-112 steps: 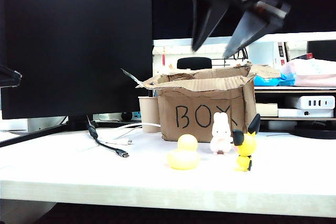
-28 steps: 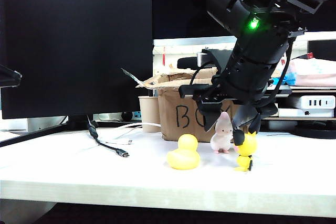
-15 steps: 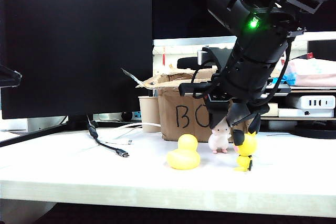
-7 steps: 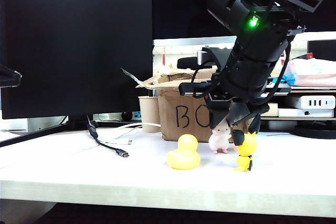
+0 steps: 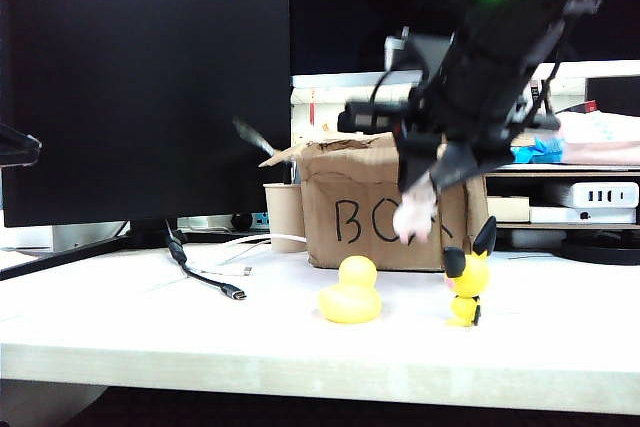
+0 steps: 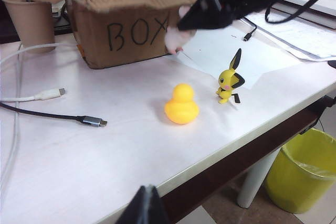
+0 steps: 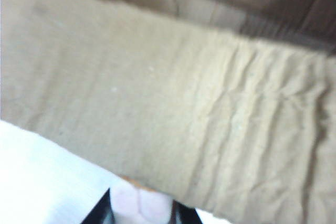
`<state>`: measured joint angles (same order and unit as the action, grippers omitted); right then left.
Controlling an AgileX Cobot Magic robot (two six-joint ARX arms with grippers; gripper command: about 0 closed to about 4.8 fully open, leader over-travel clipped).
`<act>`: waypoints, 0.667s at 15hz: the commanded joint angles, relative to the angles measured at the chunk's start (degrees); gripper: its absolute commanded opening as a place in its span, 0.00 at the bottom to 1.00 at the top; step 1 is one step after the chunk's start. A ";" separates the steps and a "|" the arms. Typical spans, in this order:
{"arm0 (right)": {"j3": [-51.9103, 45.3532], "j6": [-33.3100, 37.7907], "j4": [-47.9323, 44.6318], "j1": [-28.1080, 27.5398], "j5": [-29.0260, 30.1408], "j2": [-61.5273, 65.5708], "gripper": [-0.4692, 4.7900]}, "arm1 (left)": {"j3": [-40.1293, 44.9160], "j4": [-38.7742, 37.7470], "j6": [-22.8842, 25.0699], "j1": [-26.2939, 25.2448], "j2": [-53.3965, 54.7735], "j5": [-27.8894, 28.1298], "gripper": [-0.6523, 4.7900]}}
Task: Put the doll that is least similar in color compared to the others into the paper box.
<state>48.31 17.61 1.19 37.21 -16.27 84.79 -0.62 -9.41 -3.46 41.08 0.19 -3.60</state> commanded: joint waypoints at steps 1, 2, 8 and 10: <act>0.28 0.74 0.44 0.22 3.04 -2.27 0.24 | 0.09 -0.76 0.02 -0.02 0.00 -0.09 0.11; 0.28 0.83 0.55 0.48 3.43 -2.91 0.24 | 0.09 -0.76 0.02 -0.02 0.00 -0.11 0.11; 0.28 1.29 3.13 0.48 5.57 -3.37 0.24 | 0.09 -0.76 0.02 -0.02 0.00 -0.09 0.11; 0.28 1.95 3.56 0.48 7.93 -3.39 0.24 | 0.09 -0.76 0.02 -0.02 0.00 -0.11 0.11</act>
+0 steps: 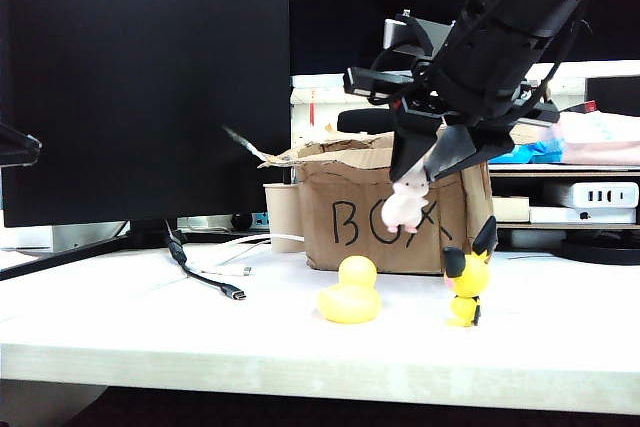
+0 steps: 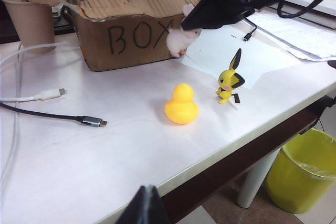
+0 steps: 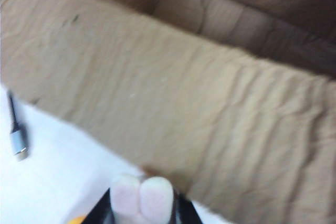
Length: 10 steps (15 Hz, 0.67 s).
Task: Put the doll that is least similar in color compared to the others into the paper box.
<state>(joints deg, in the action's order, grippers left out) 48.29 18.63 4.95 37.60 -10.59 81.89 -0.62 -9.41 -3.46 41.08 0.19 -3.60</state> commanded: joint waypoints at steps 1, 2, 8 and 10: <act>0.31 1.03 -0.02 0.09 3.10 -0.55 0.24 | 0.09 -0.76 0.02 -0.02 0.00 -0.09 0.11; 0.31 1.09 0.24 0.09 3.19 -0.61 0.24 | 0.09 -0.76 0.02 -0.02 0.00 -0.11 0.11; 0.35 1.57 2.95 0.09 8.57 -3.39 0.24 | 0.09 -0.76 0.02 -0.02 0.00 -0.09 0.11; 0.59 3.02 2.71 0.07 13.33 -4.15 0.24 | 0.09 -0.76 0.02 -0.02 0.00 -0.09 0.11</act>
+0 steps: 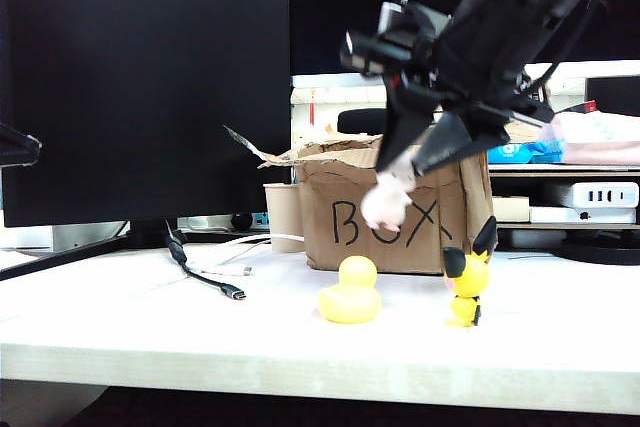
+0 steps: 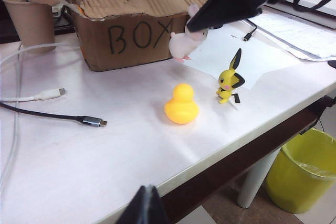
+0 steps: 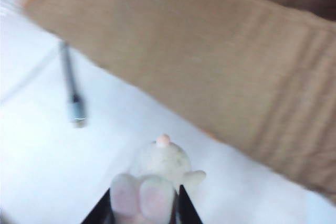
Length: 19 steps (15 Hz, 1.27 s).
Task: Put the doll that is least similar in color compared to the others into the paper box.
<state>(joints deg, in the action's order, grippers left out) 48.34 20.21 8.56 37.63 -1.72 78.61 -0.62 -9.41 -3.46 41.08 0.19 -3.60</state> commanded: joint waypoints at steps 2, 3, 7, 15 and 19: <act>0.55 2.80 -1.09 0.07 7.23 -1.14 0.24 | 0.09 -0.76 0.02 -0.02 0.00 -0.09 0.11; 0.55 3.67 -1.16 0.07 8.87 -1.14 0.24 | 0.09 -0.76 0.02 -0.02 0.00 -0.09 0.11; 0.57 4.55 -3.93 0.04 14.78 -1.14 0.24 | 0.09 -0.76 0.02 -0.02 0.00 -0.11 0.11; 0.57 15.65 -23.02 -2.95 26.01 -1.18 0.24 | 0.09 -0.76 0.02 -0.02 0.00 -0.09 0.11; 0.57 20.70 -33.77 -7.28 28.13 -1.16 0.24 | 0.09 -0.76 0.02 -0.02 0.00 -0.09 0.11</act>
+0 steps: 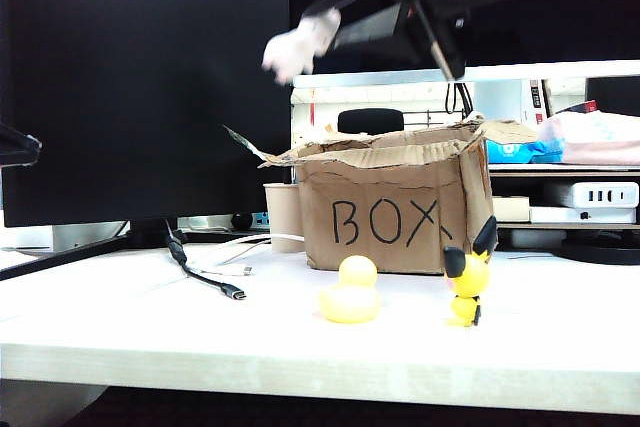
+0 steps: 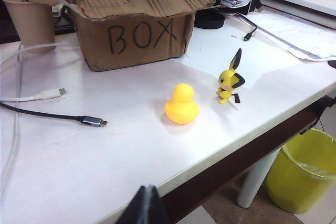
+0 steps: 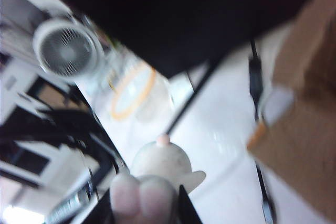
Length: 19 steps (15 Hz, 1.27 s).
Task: Put the doll that is least similar in color compared to the others into the paper box.
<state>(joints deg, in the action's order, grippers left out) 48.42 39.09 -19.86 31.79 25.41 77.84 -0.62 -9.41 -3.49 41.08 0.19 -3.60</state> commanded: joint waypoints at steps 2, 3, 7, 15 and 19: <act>0.48 1.86 -9.18 -3.89 0.55 -0.33 0.24 | 0.09 -0.76 0.04 -0.02 0.00 -0.11 0.11; 0.48 1.81 -10.34 -4.81 -0.04 -0.31 0.24 | 0.09 -0.76 0.04 -0.02 0.00 -0.11 0.11; 0.48 -4.57 -12.79 -8.81 -7.58 -0.17 0.25 | 0.09 -0.76 0.04 -0.02 0.00 -0.11 0.11; 0.52 -12.15 -12.90 -8.79 -19.52 6.12 0.25 | 0.09 -0.76 0.04 -0.02 0.00 -0.11 0.11; 5.20 -19.69 -2.12 -8.74 -19.54 8.96 0.25 | 0.09 -0.76 0.04 -0.02 0.00 -0.11 0.11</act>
<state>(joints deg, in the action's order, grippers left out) 51.83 23.35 -24.49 22.92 6.00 86.63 -0.62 -9.43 -3.46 41.08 0.19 -3.60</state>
